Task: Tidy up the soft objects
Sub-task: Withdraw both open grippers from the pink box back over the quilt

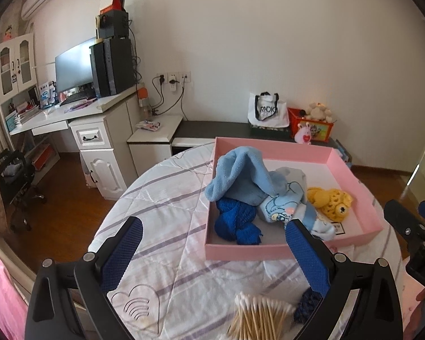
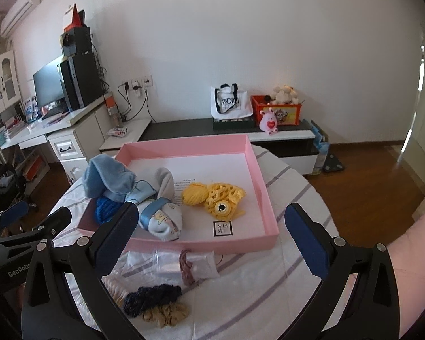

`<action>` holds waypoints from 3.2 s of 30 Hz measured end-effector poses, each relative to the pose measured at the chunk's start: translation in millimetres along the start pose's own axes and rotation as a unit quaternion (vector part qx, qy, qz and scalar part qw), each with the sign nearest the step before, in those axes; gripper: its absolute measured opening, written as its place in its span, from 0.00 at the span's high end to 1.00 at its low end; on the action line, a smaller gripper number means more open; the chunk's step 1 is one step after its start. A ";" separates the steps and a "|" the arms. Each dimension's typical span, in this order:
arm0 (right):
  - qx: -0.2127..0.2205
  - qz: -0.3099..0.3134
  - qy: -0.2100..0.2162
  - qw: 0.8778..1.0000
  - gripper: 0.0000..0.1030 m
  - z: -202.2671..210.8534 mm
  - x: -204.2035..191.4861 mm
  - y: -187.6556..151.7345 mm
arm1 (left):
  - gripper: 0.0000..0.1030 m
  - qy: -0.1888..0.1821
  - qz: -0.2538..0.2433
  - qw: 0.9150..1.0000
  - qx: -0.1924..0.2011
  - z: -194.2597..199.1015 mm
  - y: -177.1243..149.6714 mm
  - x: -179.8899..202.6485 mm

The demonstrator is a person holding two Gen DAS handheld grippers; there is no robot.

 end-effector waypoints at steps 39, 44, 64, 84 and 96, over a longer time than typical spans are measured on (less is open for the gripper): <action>0.179 0.021 0.004 0.984 0.00 190.3 -4.0 -24.4 | 0.00 0.007 -0.013 0.983 0.180 216.2 -72.9 2.7; 0.194 0.029 -0.001 0.981 0.00 198.9 -8.2 -24.8 | 0.00 0.008 -0.009 0.982 0.191 223.8 -78.0 0.5; 0.186 0.030 -0.005 0.982 0.00 195.9 -3.0 -25.3 | 0.00 0.010 -0.002 0.983 0.185 214.6 -76.6 0.3; 0.145 0.031 -0.007 0.989 0.00 171.1 -2.2 -29.3 | 0.00 0.009 -0.006 0.990 0.144 189.3 -75.7 1.0; 0.069 0.014 -0.014 0.997 0.00 116.2 9.8 -45.6 | 0.00 0.013 -0.021 0.997 0.069 138.0 -75.0 5.3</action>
Point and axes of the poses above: each gripper's, at about its wrist camera, not at the fingertips, and z roughly against the way its jaws point, x to its right, y to its top, the point moved 2 cm from there along -z, roughly the way its jaws point
